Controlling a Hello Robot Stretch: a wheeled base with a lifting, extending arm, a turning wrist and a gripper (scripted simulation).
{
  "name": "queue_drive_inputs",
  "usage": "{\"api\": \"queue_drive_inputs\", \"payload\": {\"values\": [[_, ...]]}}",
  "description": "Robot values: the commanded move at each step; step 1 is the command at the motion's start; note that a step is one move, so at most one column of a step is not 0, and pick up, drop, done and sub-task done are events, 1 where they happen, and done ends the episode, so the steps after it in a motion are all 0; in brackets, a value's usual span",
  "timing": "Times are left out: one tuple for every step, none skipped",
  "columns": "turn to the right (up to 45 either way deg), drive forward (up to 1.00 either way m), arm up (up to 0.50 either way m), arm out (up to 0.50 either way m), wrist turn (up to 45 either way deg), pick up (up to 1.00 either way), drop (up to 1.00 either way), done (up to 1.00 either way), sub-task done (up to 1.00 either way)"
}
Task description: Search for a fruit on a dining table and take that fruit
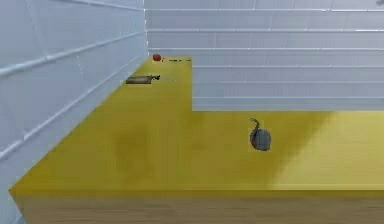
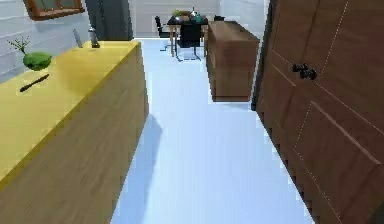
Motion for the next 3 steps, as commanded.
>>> {"api": "queue_drive_inputs", "payload": {"values": [[45.0,0.0,0.0,0.0,0.0,0.0,0.0,0.0,0.0],[42.0,0.0,0.0,0.0,0.0,0.0,0.0,0.0,0.0],[0.0,1.0,0.0,0.0,0.0,0.0,0.0,0.0,0.0]]}}
